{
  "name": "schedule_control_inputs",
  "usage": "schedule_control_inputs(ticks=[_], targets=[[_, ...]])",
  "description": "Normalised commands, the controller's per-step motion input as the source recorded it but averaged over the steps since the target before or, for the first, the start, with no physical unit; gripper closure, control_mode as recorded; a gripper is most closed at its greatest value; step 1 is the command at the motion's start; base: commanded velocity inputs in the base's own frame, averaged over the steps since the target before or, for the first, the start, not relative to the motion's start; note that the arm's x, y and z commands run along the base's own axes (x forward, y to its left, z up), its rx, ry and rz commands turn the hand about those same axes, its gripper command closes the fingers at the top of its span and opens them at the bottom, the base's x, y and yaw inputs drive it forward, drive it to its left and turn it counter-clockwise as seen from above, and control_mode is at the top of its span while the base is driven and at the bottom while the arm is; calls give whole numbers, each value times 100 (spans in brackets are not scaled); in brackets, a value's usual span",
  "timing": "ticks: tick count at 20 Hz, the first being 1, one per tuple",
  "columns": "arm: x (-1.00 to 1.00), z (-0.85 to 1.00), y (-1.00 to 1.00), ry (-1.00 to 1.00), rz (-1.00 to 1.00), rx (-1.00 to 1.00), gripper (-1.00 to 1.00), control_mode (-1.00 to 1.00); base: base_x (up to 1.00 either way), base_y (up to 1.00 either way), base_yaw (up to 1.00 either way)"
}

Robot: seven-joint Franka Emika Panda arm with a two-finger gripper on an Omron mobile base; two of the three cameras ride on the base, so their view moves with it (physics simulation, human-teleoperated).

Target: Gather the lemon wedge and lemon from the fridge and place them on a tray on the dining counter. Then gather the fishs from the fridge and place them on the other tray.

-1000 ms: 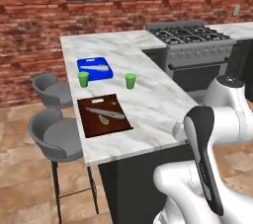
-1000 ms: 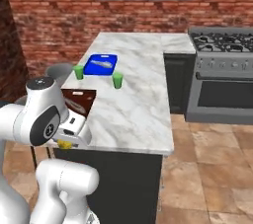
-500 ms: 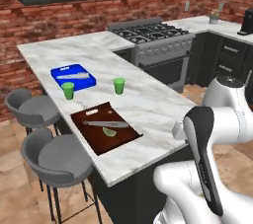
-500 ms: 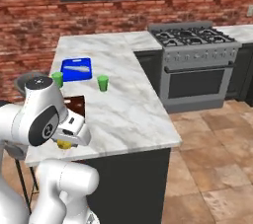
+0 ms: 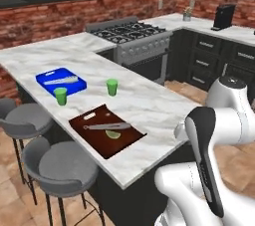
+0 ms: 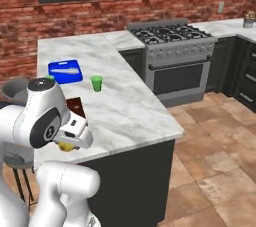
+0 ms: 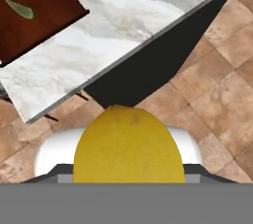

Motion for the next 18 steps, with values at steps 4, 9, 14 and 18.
schedule_control_inputs(ticks=[4, 9, 14, 18], targets=[[0, 0, 0, 0, 0, 0, 100, 100, -31, 91, -16], [0, 0, 0, 0, 0, 0, 100, 100, -28, 99, -19], [0, 0, 0, 0, 0, 0, 100, 100, -7, 73, -21], [0, 0, 0, 0, 0, 0, 100, 100, 0, 42, -26]])
